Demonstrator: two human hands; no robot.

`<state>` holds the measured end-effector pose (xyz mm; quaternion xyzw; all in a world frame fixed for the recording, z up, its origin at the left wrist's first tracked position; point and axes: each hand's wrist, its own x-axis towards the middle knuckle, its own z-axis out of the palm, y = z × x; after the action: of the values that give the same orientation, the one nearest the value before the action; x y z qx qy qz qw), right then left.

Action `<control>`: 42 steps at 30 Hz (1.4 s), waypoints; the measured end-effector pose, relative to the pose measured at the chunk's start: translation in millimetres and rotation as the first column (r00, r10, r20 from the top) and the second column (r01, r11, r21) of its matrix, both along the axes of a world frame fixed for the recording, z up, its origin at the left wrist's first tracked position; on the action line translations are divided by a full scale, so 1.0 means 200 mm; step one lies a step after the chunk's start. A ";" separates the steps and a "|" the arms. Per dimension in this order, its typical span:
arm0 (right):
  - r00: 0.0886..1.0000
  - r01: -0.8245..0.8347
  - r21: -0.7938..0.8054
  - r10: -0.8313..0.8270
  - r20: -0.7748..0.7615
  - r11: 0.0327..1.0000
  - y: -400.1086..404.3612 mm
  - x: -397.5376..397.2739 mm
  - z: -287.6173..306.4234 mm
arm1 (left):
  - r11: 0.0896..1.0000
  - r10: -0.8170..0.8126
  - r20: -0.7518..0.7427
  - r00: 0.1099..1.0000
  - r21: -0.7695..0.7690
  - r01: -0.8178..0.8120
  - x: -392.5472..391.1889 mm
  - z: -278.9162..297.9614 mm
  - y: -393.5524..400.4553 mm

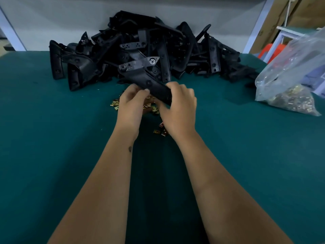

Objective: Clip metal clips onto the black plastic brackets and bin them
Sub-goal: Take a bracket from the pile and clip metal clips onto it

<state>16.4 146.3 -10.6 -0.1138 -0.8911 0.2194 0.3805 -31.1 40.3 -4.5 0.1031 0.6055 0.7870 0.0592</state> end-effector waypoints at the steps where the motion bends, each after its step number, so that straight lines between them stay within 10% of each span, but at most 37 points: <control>1: 1.000 -0.014 -0.014 0.014 0.003 1.000 0.01 0.00 0.00 | 1.000 -0.019 -0.011 1.000 0.014 0.019 0.00 0.00 0.00; 16: 0.894 -0.079 0.045 0.051 0.445 0.996 0.02 -0.03 -0.04 | 0.938 0.198 0.206 0.958 0.242 -0.246 -0.08 0.01 -0.11; 27: 0.947 -0.102 -0.154 0.143 0.288 0.983 0.03 -0.03 -0.02 | 0.928 0.173 0.227 0.958 0.287 -0.236 -0.10 0.01 -0.12; 42: 0.983 -0.161 -0.679 0.181 -0.042 0.716 0.08 -0.04 -0.01 | 0.907 -0.006 0.350 0.937 0.397 -0.142 -0.05 0.05 -0.10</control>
<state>8.8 163.3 -13.3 -0.1648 -0.7610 0.5622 0.2785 -41.7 20.3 5.4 -0.0472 0.4075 0.9050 0.1126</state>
